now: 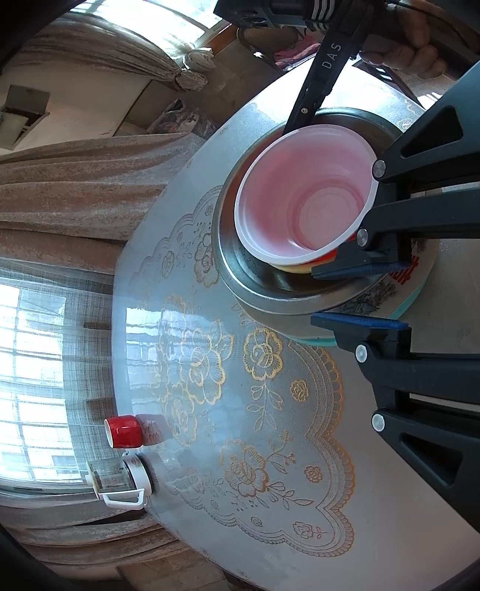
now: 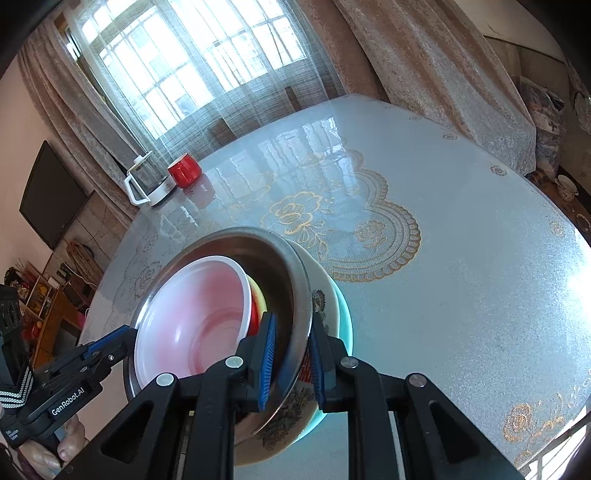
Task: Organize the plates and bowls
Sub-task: 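Carry the nested steel bowl over the teal plate stack, then lower the steel bowl onto the plate stack and open both grippers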
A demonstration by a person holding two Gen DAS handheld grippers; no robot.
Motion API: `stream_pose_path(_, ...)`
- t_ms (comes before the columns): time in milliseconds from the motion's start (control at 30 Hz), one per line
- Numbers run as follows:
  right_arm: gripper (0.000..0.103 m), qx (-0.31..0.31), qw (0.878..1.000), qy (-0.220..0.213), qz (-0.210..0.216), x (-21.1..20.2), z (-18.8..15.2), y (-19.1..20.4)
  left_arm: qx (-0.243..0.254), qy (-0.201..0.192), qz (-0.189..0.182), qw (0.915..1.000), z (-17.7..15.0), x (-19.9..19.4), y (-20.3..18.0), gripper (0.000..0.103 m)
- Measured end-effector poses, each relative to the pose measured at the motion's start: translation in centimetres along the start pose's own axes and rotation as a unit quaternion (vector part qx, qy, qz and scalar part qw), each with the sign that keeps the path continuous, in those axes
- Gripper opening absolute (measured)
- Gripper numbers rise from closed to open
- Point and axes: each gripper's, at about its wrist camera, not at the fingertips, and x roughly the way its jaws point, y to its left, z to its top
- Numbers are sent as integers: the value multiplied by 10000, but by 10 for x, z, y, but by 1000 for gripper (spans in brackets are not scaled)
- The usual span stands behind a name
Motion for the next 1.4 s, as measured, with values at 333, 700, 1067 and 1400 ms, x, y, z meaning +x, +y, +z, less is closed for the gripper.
stream_pose_path(333,17,28,10000,82,36,3,-1,0,69,4,98,9999,-4,-2,-1,18)
stream_pose_path(700,19,77,9998,141,75,5,-1,0,54,2,108,9999,-4,-3,-3,18)
stream_pose_path(1067,19,65,9999,77,45,4,-4,2,14,-4,134,9999,-5,-2,-3,18)
stream_pose_path(1400,18,69,9999,77,26,5,-5,3,-16,-65,196,9998,-9,-5,-5,19)
